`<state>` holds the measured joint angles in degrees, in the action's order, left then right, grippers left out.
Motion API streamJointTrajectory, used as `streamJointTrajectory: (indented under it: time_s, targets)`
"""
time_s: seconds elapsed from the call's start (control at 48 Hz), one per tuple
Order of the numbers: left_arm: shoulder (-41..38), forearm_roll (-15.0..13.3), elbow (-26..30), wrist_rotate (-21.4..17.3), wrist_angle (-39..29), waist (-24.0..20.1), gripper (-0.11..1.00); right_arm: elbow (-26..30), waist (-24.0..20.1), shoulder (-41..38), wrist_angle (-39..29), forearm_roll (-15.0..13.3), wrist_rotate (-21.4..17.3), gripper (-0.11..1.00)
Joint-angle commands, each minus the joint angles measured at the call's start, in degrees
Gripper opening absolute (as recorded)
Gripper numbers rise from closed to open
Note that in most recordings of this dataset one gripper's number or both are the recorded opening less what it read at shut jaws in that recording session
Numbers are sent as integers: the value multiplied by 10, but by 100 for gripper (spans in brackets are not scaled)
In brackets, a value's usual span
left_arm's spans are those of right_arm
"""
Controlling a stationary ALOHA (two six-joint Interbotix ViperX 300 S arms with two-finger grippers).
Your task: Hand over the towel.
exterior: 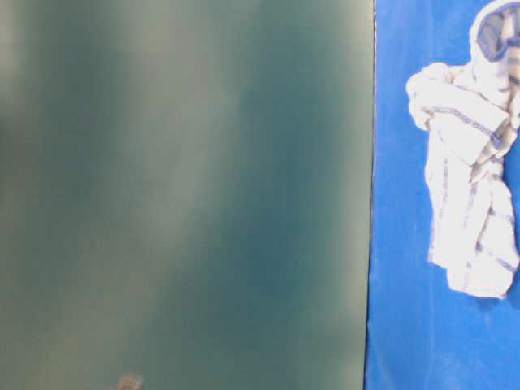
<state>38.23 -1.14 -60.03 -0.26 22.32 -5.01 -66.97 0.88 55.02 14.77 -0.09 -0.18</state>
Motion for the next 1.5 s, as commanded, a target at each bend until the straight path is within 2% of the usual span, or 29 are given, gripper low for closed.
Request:
streamJointTrajectory:
  time_s: [0.0, 0.083, 0.167, 0.459, 0.667, 0.98, 1.167, 1.334, 1.396, 1.48]
  targets:
    - [-46, -1, 37, 4, 4, -13, 60, 14, 3, -7, -3, 2, -1, 0]
    - [-101, -2, 64, 4, -3, -18, 83, 14, 4, -9, -4, 2, -2, 0]
    - [-149, -1, 97, 0, -23, -18, 93, 14, 5, -11, -5, 2, -2, 0]
    - [-337, -1, 212, 4, -107, -28, 93, 11, 6, -21, -6, 2, -3, 0]
    - [-436, -1, 280, 4, -156, -29, 93, 10, 6, -34, -11, 2, -4, 0]
    - [-548, -2, 330, 4, -157, -36, 93, 8, 7, -46, -13, 2, -4, 0]
    - [-577, -1, 337, 4, -157, -37, 93, 6, 7, -55, -14, 2, -4, 0]
    - [-576, -2, 335, 4, -167, -38, 90, 6, 7, -60, -14, 3, -4, 0]
    - [-575, -1, 334, 4, -175, -38, 80, 6, 7, -60, -14, 3, -6, 0]
    - [-572, -2, 330, 1, -178, -40, 58, 6, 7, -60, -13, 2, -6, 0]
